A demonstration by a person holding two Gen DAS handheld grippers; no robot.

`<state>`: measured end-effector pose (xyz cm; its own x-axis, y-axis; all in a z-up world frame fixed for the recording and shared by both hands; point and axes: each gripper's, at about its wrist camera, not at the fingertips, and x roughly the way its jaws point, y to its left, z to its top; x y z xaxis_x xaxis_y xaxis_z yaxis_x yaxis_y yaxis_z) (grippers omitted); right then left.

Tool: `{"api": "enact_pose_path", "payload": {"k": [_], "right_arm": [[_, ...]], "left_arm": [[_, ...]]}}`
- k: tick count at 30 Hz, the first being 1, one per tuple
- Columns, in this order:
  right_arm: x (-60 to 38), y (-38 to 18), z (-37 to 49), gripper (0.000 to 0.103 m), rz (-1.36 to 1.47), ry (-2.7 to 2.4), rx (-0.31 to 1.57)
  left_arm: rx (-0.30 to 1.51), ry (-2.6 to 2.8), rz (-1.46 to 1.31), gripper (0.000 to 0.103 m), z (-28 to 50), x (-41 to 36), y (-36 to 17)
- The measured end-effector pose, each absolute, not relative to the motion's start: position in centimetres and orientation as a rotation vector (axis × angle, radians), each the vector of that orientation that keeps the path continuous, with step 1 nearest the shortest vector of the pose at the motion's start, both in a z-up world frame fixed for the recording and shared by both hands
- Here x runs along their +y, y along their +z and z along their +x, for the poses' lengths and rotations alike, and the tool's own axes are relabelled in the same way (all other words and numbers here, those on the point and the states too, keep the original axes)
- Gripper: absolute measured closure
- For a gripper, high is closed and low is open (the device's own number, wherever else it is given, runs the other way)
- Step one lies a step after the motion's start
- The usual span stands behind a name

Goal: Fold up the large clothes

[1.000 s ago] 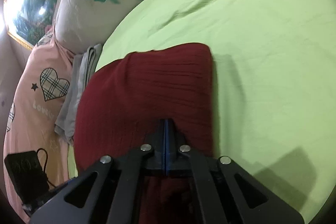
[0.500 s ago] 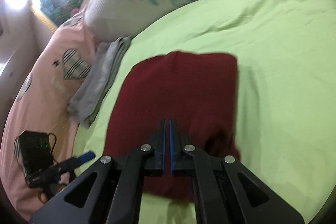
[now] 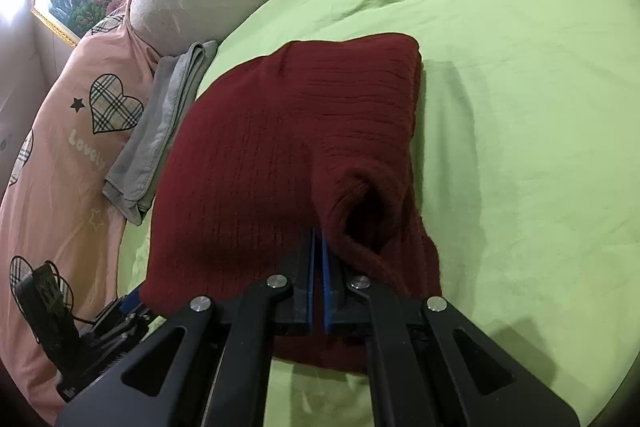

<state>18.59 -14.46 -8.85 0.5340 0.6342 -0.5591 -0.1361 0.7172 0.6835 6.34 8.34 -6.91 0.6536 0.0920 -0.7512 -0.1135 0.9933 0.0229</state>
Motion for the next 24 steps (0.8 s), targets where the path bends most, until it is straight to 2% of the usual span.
{"api": "enact_pose_path", "payload": {"k": [2,5,10,14,17,19,21,23,24], "right_arm": [[-14.6,-9.2,18.6,0.103,0.645,0.495,0.898],[-15.0,-9.5,18.5,0.103,0.669,0.506,0.897],[-15.4,-7.7,17.7,0.099,0.653,0.523,0.902],[-15.0,-4.4,16.7,0.099,0.628,0.578,0.814],[-13.9,-2.9,17.0,0.099,0.586,0.586,0.776],[-13.8,-3.6,17.6,0.099,0.577,0.556,0.803],[-14.1,-4.9,17.9,0.099,0.6,0.543,0.838],[-14.4,-6.5,18.1,0.099,0.579,0.495,0.879],[-14.6,-7.7,18.2,0.1,0.575,0.474,0.908]], "left_arm": [[0.867,0.121,-0.053,0.056,6.6,8.6,-7.5],[0.882,-0.021,-0.149,0.066,6.4,9.7,-6.6],[0.845,-0.162,-0.21,0.068,4.0,11.2,-3.1],[0.755,-0.31,-0.263,0.068,4.1,11.7,0.3],[0.725,-0.426,-0.292,0.068,6.0,10.7,-0.1],[0.773,-0.487,-0.322,0.068,7.3,9.9,-1.9],[0.876,-0.472,-0.306,0.079,8.7,9.1,-4.9],[0.951,-0.439,-0.302,0.1,9.4,9.1,-7.6],[0.962,-0.444,-0.33,0.1,9.5,9.4,-8.2]]}}
